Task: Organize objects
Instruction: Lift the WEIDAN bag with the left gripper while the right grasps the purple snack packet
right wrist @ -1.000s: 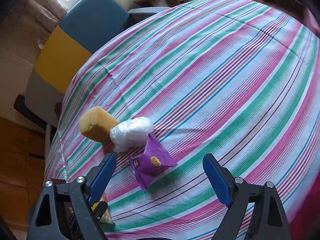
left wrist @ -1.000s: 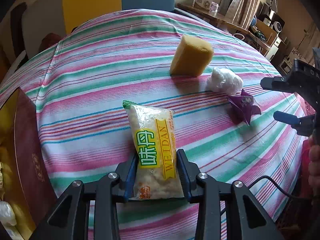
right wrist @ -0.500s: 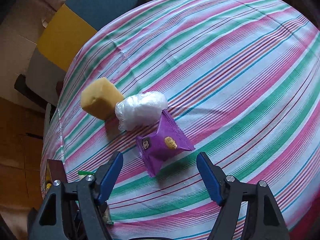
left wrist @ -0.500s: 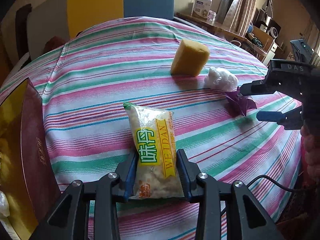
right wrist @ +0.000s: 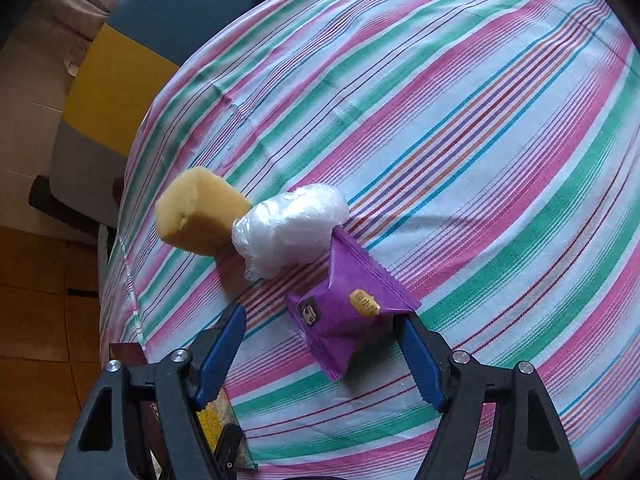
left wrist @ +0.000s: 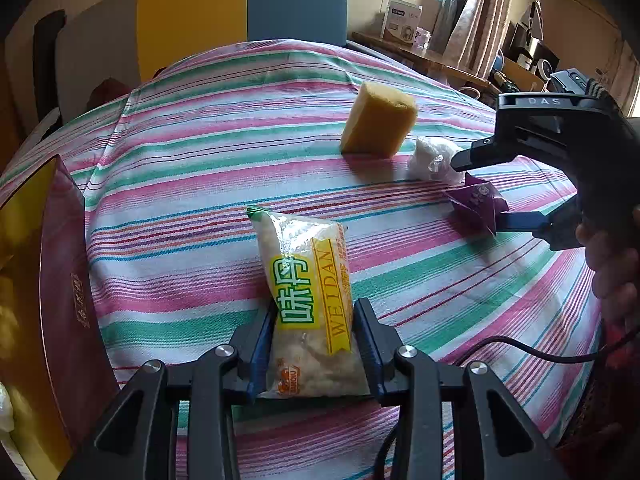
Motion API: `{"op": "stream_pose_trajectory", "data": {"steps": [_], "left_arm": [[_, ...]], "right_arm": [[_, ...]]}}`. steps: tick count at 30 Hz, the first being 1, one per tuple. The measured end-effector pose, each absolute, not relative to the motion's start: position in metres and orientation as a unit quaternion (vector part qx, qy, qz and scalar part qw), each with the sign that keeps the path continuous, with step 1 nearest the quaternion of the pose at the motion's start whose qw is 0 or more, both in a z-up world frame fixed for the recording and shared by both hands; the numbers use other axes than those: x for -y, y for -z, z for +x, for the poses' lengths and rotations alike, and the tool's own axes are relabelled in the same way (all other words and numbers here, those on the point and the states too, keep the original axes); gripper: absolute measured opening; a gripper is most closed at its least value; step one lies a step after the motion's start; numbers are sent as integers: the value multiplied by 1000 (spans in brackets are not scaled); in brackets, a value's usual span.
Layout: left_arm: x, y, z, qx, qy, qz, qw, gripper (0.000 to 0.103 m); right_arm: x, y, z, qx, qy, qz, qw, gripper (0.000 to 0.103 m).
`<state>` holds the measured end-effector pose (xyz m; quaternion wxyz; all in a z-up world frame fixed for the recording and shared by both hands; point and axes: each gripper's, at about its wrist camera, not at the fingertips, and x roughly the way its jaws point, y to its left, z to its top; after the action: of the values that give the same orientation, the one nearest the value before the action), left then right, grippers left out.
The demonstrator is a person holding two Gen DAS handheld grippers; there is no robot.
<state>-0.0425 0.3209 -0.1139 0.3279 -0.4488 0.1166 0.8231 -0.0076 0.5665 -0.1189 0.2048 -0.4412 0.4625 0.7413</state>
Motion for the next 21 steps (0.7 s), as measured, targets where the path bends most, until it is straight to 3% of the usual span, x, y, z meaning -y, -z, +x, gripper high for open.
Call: {"op": "stream_pose_trajectory", "data": {"steps": [4, 7, 9, 11, 21], "left_arm": [[-321, 114, -40, -118, -826, -442, 329, 40], [-320, 114, -40, -118, -827, -439, 329, 40], [-320, 113, -40, -117, -828, -439, 329, 40], [-319, 113, -40, -117, -828, -439, 329, 41], [-321, 112, -39, -126, -828, -437, 328, 40]], "right_arm": [[-562, 116, -20, -424, -756, -449, 219, 74], [-561, 115, -25, -386, -765, -461, 229, 61], [-557, 115, -28, -345, -769, -480, 242, 43], [-551, 115, -29, -306, -774, -495, 248, 36], [-540, 120, -36, -221, -784, -525, 246, 36]]}}
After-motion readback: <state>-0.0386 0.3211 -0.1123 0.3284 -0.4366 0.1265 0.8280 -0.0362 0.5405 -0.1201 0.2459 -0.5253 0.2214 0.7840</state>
